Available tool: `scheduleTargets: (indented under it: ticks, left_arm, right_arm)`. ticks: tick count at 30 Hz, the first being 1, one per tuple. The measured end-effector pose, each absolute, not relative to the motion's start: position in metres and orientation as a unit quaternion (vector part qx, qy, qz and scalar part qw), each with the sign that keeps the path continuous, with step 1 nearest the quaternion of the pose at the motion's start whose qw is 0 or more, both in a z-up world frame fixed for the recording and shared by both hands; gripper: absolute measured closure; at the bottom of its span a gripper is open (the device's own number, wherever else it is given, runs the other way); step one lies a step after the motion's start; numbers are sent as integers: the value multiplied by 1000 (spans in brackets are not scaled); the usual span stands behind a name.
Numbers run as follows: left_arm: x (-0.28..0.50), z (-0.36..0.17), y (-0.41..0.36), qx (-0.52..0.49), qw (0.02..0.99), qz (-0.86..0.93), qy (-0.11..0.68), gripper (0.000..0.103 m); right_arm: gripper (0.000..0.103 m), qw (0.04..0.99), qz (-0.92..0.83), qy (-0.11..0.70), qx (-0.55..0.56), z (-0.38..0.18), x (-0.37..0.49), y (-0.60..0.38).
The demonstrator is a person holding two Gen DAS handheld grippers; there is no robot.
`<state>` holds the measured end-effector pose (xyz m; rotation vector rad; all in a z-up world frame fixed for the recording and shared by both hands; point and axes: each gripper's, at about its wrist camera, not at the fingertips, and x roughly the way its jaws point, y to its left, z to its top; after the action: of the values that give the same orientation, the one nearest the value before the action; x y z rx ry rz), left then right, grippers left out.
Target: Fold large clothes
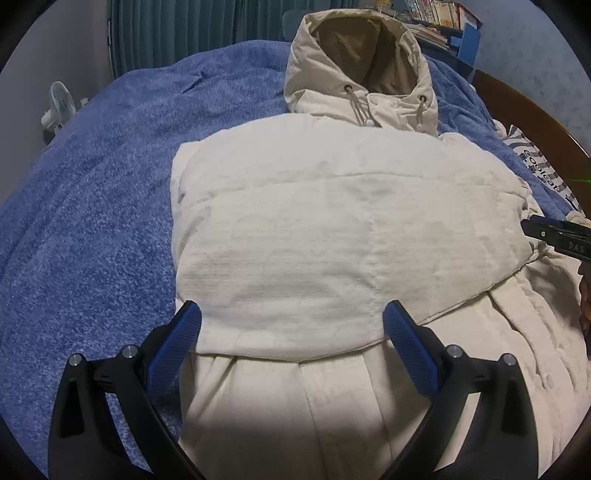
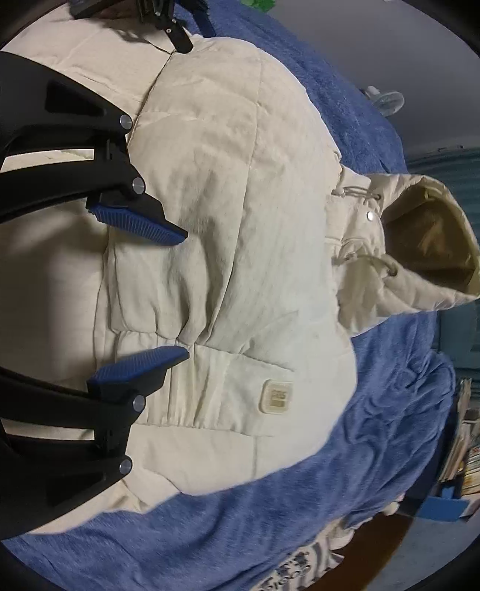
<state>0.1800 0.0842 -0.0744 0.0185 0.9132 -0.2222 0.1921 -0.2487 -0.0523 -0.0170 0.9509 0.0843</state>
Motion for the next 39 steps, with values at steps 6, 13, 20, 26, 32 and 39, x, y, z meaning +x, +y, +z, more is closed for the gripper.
scheduleTargets:
  ticks: [6, 13, 20, 26, 32, 39]
  left_arm:
    - [184, -83, 86, 3, 886, -105, 452, 8]
    - [183, -83, 81, 19, 884, -96, 457, 8]
    - [174, -52, 73, 32, 899, -106, 423, 8]
    - [186, -23, 52, 12, 911, -95, 402, 8]
    - [231, -59, 21, 26, 891, -83, 446, 8]
    - [243, -65, 22, 17, 879, -98, 466, 7]
  right_arm:
    - [47, 882, 29, 468, -42, -70, 195, -237]
    - [46, 884, 24, 464, -52, -75, 194, -235]
    - [46, 890, 31, 453, -25, -67, 189, -241]
    - [43, 916, 29, 401, 12, -42, 184, -254]
    - [37, 902, 31, 431, -3, -58, 211, -261]
    - [35, 919, 50, 390, 6, -36, 214, -259]
